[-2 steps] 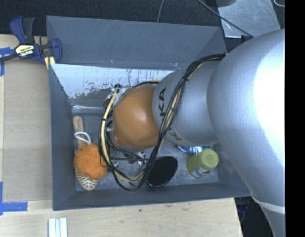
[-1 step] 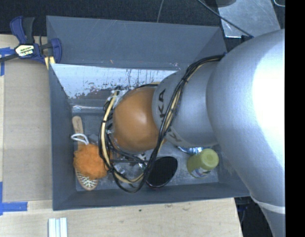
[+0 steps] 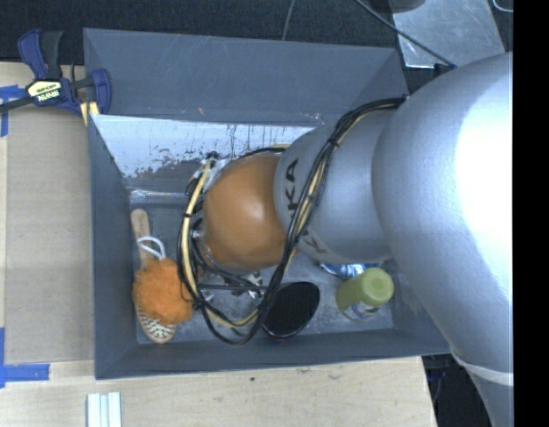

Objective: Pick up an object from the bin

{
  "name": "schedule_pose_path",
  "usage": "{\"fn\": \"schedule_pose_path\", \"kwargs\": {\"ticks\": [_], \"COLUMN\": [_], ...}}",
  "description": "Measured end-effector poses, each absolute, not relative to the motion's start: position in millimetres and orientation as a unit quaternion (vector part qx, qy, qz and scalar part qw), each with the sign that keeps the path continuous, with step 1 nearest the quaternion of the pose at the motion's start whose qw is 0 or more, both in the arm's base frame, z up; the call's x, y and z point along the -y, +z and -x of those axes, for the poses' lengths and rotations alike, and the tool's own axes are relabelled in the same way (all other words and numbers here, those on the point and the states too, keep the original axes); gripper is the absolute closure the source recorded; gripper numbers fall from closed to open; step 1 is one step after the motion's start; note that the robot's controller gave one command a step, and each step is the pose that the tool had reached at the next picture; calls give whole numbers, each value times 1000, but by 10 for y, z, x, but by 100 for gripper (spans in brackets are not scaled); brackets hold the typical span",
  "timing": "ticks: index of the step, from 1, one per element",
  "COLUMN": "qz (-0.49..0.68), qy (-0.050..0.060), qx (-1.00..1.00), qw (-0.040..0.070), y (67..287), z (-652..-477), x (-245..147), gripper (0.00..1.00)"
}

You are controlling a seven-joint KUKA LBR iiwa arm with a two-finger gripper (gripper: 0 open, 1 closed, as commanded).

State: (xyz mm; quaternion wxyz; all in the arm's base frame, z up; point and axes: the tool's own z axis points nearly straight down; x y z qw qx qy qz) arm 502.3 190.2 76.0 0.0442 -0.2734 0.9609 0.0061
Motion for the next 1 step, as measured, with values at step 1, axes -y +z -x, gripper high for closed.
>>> {"fn": "schedule_pose_path", "kwargs": {"ticks": [1], "qz": [274], "qy": [6], "qx": [-961], "qw": [38], "y": [733], "z": [-4985], "x": [-1894], "gripper": [0]}}
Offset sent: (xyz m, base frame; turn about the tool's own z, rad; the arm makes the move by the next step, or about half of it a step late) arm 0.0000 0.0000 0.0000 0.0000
